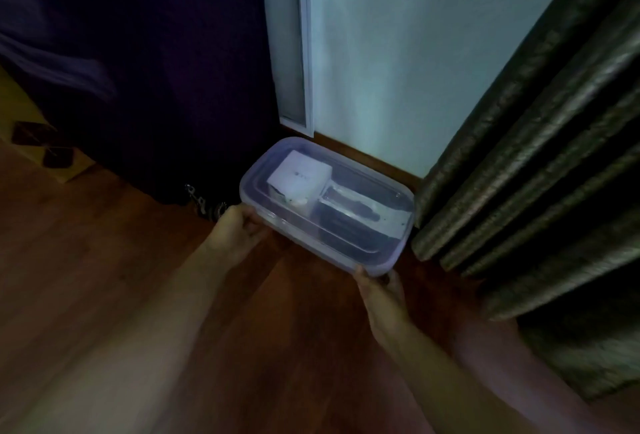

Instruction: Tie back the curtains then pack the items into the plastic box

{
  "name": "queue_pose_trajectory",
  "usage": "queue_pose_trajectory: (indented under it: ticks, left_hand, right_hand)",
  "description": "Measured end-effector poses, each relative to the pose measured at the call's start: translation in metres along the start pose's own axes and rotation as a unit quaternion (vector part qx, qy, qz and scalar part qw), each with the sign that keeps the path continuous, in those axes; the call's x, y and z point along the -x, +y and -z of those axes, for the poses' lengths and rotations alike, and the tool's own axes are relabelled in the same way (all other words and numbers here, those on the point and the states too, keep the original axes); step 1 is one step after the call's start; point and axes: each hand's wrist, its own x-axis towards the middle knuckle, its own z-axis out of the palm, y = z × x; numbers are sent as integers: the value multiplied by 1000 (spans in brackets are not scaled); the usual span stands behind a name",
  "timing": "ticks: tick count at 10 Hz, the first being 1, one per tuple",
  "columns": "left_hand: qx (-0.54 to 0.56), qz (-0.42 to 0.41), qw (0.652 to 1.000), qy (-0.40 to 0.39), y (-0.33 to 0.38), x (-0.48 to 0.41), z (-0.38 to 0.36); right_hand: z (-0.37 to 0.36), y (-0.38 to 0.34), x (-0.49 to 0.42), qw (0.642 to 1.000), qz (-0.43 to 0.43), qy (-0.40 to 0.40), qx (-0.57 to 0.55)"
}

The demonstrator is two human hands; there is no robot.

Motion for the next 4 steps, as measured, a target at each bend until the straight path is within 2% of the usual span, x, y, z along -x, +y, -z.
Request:
queue_pose_trajectory:
  ticks: [1, 2, 3, 4]
  left_hand:
    - [-9, -17, 1000, -3, -3, -10, -2]
    - [16, -18, 1000, -15, -10, -14, 5]
    - [-36, -11, 999, -9, -11, 0, 1]
    - [-176, -22, 984, 4, 2, 32, -7]
  right_hand:
    - [-1, 0, -3, 999, 33, -4, 21]
    - [3, 1, -6, 999, 26, -5, 41]
    - [3, -1, 0, 998, 9, 14, 59]
    - [-3, -27, 31, 991, -56, 41, 116]
